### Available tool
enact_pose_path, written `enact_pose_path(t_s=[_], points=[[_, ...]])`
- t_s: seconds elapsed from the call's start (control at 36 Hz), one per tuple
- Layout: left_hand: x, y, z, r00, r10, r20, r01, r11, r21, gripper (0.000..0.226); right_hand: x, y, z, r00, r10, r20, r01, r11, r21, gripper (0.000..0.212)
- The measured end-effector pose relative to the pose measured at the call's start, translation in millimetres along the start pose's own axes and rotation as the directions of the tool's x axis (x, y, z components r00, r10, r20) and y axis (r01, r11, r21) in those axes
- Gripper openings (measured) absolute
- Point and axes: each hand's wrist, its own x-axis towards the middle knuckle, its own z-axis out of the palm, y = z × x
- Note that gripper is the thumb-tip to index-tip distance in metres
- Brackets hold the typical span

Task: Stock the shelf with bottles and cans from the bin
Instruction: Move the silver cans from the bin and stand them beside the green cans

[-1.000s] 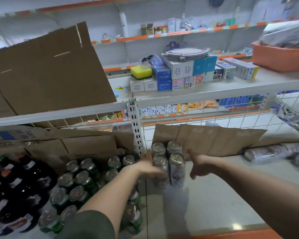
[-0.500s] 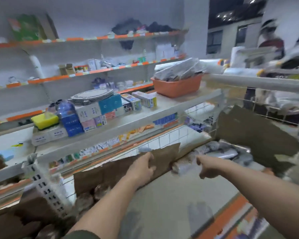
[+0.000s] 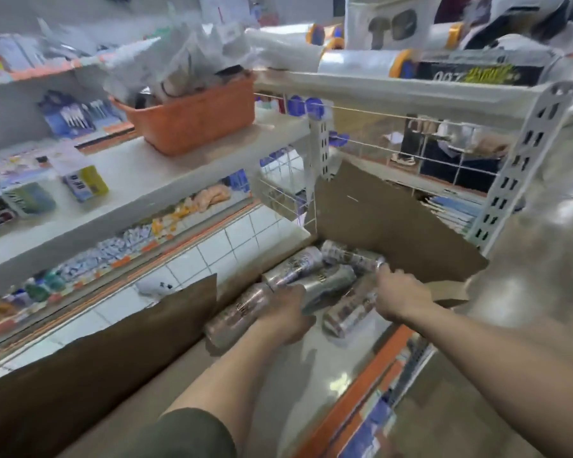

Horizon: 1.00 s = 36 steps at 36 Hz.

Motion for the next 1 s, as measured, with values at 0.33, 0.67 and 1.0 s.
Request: enact_pose_path(t_s=[0.33, 0.67, 1.0], points=[[85.4, 39.9, 17.1, 0.994, 0.091, -0.062, -0.078, 0.981, 0.179, 0.071, 64.1, 19.7, 21.3, 0.951, 0.095, 0.293, -0.235, 0.837, 0.494, 0.046], [86.9, 36.9, 26.0, 0.990, 0.064, -0.126, -0.035, 0.974, 0.224, 0.071, 78.2, 6.1, 31.8, 0.925, 0.154, 0.349, -0.374, 0.534, 0.758, 0.053], [-11.6, -33.4, -38.2, 0.955, -0.192, -0.227, 0.132, 0.957, -0.257, 0.047, 22.7, -83.1, -16.3, 0.968, -0.247, 0.041, 0.183, 0.812, 0.554, 0.088]])
